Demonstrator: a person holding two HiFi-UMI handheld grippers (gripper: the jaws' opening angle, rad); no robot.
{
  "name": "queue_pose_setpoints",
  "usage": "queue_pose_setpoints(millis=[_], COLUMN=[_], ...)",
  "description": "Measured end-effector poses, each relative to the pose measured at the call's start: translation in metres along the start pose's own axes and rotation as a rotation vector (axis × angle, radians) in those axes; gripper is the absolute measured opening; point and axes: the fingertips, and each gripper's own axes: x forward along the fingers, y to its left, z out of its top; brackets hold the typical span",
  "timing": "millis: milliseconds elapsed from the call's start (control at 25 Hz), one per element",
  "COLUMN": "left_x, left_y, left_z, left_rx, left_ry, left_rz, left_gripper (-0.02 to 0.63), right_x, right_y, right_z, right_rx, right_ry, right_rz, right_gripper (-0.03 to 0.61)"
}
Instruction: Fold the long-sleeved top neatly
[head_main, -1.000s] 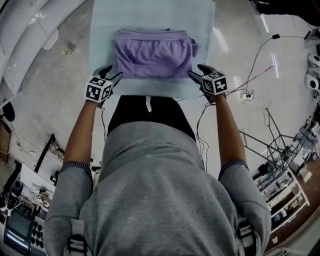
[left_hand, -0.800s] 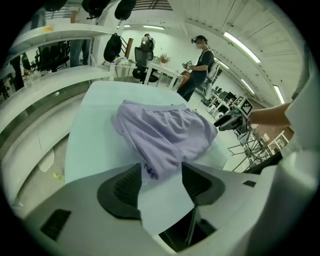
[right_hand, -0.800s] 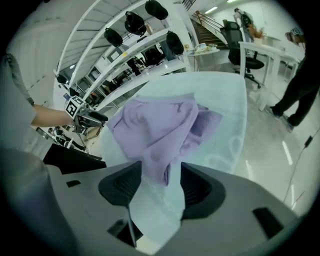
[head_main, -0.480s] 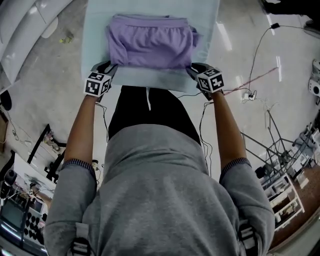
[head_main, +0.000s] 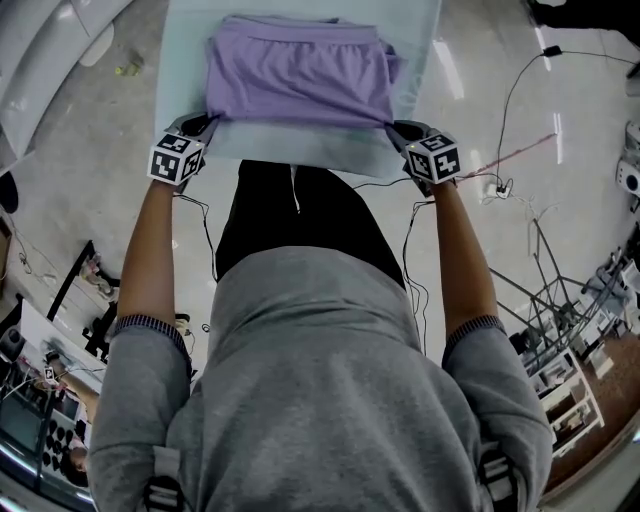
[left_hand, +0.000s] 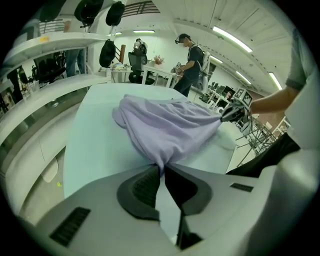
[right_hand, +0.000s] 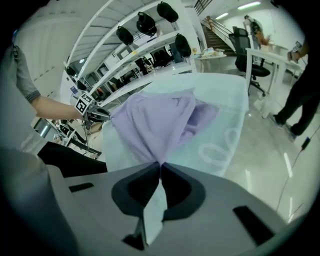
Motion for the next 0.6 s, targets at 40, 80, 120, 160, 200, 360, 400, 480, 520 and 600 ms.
queue_pose_setpoints(millis=[40, 80, 120, 160, 200, 360, 400, 480, 520, 600], left_x=[-0.002, -0.004, -0.006, -0.007, -0.008, -0.001, 0.001, 0.003, 0.002, -0.005], left_y=[0.002, 0.005, 0.008, 0.011, 0.013, 0.009, 0.008, 0.006, 0.006, 0.007], left_z=[-0.001, -0.003, -0.005, -0.007, -0.009, -0.015, -0.020, -0.030, -0.033, -0.034], left_rx=[-0.009, -0.017, -0.021, -0.022, -0.022, -0.015, -0.029, -0.057, -0.069, -0.098], left_ry=[-0.005, -0.006, -0.005, -0.003, -0.002, 0.022, 0.039, 0.067, 0.071, 0.056], left_rz=[-0.001, 0.001, 0.004, 0.005, 0.004, -0.006, -0.013, -0.016, -0.011, 0.005], left_gripper=[0.046, 0.043, 0.038, 0.038, 0.039, 0.061, 0.109, 0.186, 0.208, 0.236], right_x=[-0.002, -0.004, -0.006, -0.006, -0.006, -0.002, 0.000, 0.001, -0.001, -0.009], right_y=[-0.002, -0.003, -0.004, -0.005, -0.005, -0.005, -0.006, -0.008, -0.009, -0.013], right_z=[-0.001, -0.003, -0.004, -0.004, -0.003, -0.008, -0.011, -0.016, -0.017, -0.014], right_rx=[0.008, 0.015, 0.017, 0.017, 0.019, 0.021, 0.029, 0.039, 0.037, 0.013], right_ry=[-0.004, -0.007, -0.008, -0.009, -0.010, 0.008, 0.016, 0.036, 0.045, 0.052], right_rz=[-0.001, -0.003, -0.006, -0.006, -0.003, -0.014, -0.015, -0.014, -0.016, -0.031], right_gripper=[0.026, 0.025, 0.023, 0.023, 0.025, 0.029, 0.037, 0.092, 0.157, 0.228])
